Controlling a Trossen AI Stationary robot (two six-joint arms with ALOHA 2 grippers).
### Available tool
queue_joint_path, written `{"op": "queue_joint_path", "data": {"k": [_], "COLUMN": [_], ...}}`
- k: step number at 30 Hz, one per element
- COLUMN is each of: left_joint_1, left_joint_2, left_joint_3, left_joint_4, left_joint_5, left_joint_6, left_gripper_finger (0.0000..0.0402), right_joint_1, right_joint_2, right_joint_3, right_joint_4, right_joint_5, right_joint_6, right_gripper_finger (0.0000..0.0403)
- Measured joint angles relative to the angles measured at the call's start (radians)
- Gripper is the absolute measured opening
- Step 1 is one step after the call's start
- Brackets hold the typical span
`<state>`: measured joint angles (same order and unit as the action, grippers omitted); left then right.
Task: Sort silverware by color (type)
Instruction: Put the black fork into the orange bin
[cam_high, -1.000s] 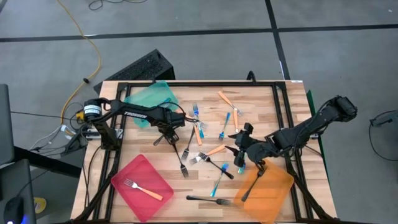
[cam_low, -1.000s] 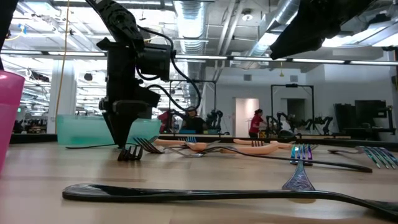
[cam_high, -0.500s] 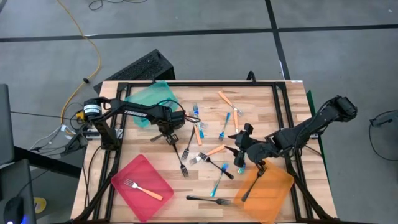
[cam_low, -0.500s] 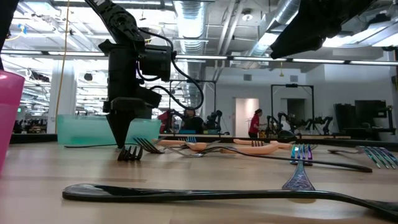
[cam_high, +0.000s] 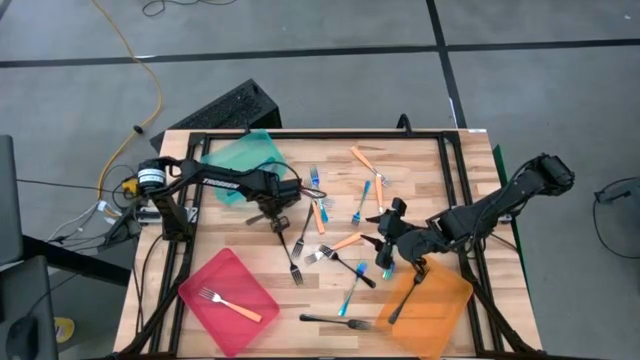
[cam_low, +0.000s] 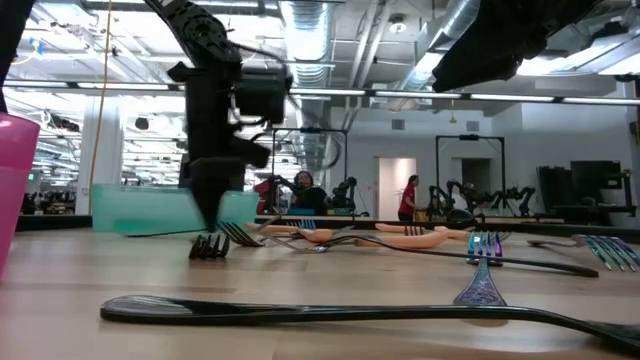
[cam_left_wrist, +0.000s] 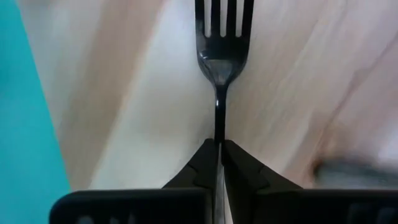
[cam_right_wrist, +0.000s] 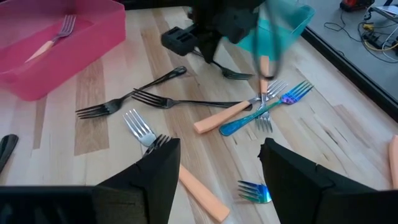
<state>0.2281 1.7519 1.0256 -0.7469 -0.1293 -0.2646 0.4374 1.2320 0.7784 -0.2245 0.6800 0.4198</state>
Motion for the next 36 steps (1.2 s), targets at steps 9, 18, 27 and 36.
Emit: {"op": "queue_joint_path", "data": {"k": [9, 18, 27, 36], "left_joint_1": [-0.003, -0.019, -0.072, -0.139], "left_joint_2": [-0.004, -0.004, -0.005, -0.006], "left_joint_3": [0.061, 0.154, 0.276, 0.306], "left_joint_4": [-0.019, 0.004, 0.109, 0.359], "left_joint_5": [0.005, 0.010, 0.011, 0.081], "left_joint_6": [0.034, 0.078, 0.146, 0.169], "left_gripper_finger": [0.0000, 0.0000, 0.0000, 0.0000], "right_joint_1": [0.007, 0.048, 0.067, 0.063], "right_joint_2": [-0.045, -0.260, -0.584, -0.870], "right_joint_3": [0.000, 0.000, 0.000, 0.001], "right_joint_4": [0.015, 0.091, 0.042, -0.126], "right_joint_5": [0.036, 0.170, 0.291, 0.293], "right_joint_6": [-0.008, -0.267, -0.535, -0.460], "right_gripper_finger": [0.0242, 0.0242, 0.0242, 0.0242]}}
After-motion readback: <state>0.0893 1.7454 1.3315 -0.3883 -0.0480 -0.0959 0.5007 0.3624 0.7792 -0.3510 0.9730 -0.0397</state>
